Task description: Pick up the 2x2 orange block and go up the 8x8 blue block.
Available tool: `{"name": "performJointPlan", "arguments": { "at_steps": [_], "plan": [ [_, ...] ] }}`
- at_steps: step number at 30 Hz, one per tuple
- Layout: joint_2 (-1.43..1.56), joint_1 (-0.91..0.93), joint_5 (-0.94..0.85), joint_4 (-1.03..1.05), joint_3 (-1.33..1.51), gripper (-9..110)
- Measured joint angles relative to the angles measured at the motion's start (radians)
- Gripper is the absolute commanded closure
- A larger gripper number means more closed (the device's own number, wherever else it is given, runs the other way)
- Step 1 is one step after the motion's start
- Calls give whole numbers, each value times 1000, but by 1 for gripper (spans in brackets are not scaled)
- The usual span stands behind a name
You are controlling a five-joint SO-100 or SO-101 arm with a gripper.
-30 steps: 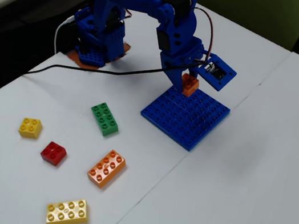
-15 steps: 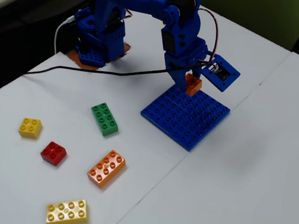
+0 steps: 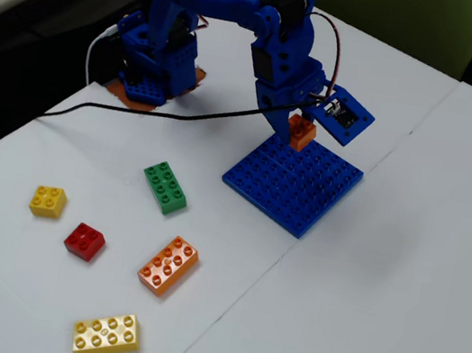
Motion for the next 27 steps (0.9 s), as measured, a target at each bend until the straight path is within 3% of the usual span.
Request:
{"name": "performJointPlan", "arguments": {
  "at_steps": [27],
  "plan": [
    [-46,9,-15,-32,-25,102]
  ]
}}
